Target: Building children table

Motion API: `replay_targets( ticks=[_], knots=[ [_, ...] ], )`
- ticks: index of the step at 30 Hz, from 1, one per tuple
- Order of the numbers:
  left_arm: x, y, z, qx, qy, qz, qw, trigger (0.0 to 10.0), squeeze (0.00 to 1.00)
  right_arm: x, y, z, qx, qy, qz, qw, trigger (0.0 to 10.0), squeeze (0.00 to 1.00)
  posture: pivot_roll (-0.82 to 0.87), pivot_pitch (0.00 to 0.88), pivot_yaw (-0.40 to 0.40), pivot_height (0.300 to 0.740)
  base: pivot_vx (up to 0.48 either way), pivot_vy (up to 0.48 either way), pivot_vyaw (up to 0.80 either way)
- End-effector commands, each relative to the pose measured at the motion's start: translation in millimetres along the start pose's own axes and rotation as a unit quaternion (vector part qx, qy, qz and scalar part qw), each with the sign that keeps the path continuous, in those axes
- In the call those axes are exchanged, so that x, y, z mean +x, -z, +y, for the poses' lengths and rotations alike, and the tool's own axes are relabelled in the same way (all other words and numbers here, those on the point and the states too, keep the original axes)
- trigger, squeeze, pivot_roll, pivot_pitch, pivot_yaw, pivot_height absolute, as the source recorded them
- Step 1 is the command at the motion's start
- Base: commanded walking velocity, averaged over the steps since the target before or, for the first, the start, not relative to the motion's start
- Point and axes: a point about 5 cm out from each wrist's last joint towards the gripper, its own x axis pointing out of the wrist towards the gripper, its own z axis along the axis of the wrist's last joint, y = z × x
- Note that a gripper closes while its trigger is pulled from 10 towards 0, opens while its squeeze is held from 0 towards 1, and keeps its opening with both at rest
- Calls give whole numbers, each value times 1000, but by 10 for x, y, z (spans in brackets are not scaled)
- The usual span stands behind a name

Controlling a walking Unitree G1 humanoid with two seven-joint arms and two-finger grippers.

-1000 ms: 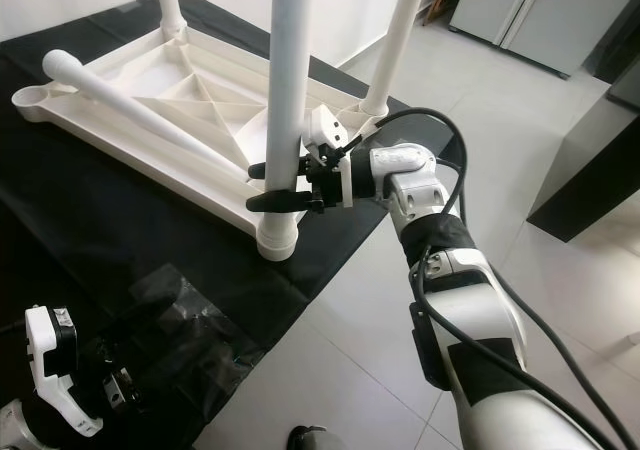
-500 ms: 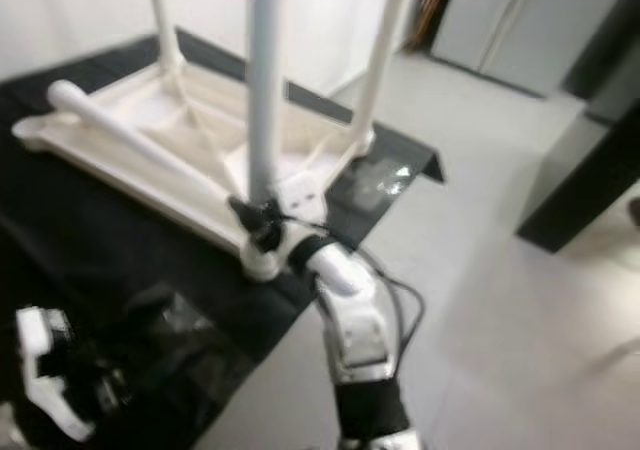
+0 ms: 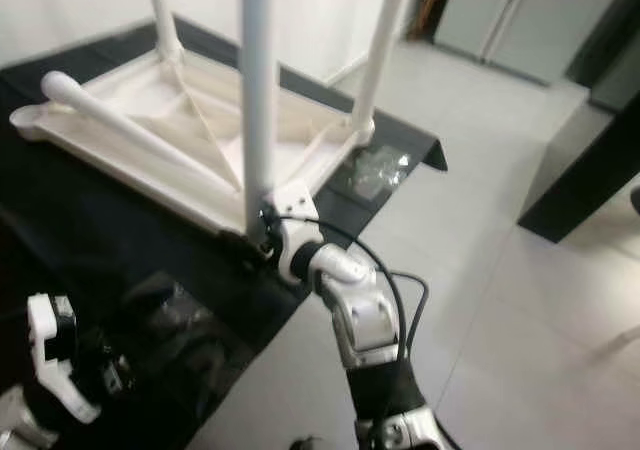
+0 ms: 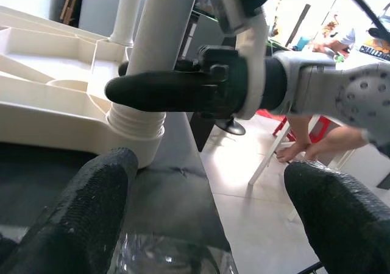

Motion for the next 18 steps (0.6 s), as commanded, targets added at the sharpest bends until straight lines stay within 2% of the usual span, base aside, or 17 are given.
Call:
replay_targets(
  ticks=[1,3,4,5,6,7,9,12,15,16,18],
  knots=[
    [-18,57,-3,-2,2,15,1000,10000,0,-45,-233,-145,-86,-170,-12,982,10000,0,-45,113,-121,740,0,0,0],
    [-18,57,-3,-2,2,15,1000,10000,0,-45,-233,-145,-86,-170,-12,982,10000,0,-45,113,-121,740,0,0,0],
    [-14,63,-8,-3,2,14,1000,10000,0,-71,-273,-273,-107,-206,-1,973,10000,0,-45,111,-121,740,0,0,0],
    [-14,63,-8,-3,2,14,1000,10000,0,-71,-273,-273,-107,-206,-1,973,10000,0,-45,111,-121,740,0,0,0],
    [-10,70,-14,-3,2,13,1000,10000,0,-53,-318,-392,-124,-227,9,966,10000,0,-29,108,-125,740,0,0,0],
    [-10,70,-14,-3,2,13,1000,10000,0,-53,-318,-392,-124,-227,9,966,10000,0,-29,108,-125,740,0,0,0],
    [-11,79,-23,-1,-1,16,1000,10000,0,29,-464,-501,-142,-250,7,958,10000,0,-18,111,-130,740,0,0,0],
    [-16,82,-30,1,-2,18,1000,10000,0,90,-606,-536,-149,-259,2,954,10000,0,-13,114,-133,740,0,0,0],
    [-18,82,-38,1,-2,18,1000,10000,0,103,-656,-542,-152,-264,2,952,10000,0,-9,116,-135,740,0,0,0],
    [-20,81,-47,1,-2,18,1000,10000,0,106,-687,-547,-160,-269,6,950,4118,0,-7,119,-135,740,0,0,0],
    [-20,81,-47,1,-2,18,1000,10000,0,106,-687,-547,-160,-269,6,950,4118,0,-7,119,-135,740,0,0,0]
  ],
)
